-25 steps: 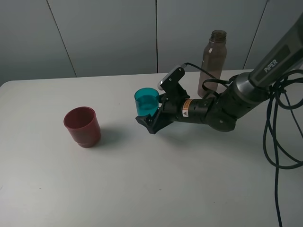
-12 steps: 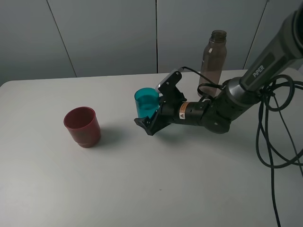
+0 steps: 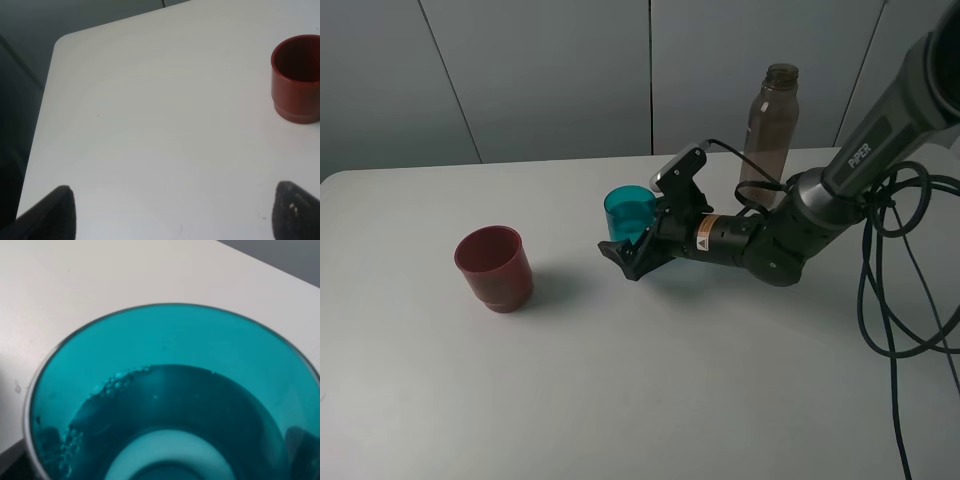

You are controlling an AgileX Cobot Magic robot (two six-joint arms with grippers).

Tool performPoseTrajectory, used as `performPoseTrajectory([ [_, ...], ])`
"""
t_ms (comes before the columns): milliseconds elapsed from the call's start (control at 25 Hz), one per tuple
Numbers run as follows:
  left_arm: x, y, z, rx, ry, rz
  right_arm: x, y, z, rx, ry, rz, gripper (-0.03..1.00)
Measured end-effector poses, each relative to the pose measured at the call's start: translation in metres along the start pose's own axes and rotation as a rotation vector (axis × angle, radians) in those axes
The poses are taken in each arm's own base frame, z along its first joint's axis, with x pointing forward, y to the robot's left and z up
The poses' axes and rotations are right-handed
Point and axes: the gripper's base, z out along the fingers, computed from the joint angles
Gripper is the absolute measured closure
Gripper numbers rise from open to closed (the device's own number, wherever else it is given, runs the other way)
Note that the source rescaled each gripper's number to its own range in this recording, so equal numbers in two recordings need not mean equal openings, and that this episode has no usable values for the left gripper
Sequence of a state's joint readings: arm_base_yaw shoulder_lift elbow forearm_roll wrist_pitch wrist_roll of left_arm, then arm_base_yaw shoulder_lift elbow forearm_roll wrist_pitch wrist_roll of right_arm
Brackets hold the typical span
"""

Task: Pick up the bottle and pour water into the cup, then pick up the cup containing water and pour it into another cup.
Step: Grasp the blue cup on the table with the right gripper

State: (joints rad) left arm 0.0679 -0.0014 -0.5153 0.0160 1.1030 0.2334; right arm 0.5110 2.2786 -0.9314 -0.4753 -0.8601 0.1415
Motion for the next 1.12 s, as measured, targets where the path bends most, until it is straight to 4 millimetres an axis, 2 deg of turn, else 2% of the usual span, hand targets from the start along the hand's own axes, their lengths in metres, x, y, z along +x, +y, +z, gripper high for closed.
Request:
performPoseTrajectory([
  [400,0.0,0.0,0.0,0.0,0.0,0.0,-0.002,-0.001,0.0,0.007,-0.027,0.011,-0.03],
  [680,0.0,0.0,0.0,0.0,0.0,0.0,0.013,0.002,0.006,-0.009,-0.049,0.03,-0.03],
  [1120,0.0,0.0,0.0,0.0,0.0,0.0,0.007,0.001,0.008,-0.013,-0.118,0.031,-0.03],
])
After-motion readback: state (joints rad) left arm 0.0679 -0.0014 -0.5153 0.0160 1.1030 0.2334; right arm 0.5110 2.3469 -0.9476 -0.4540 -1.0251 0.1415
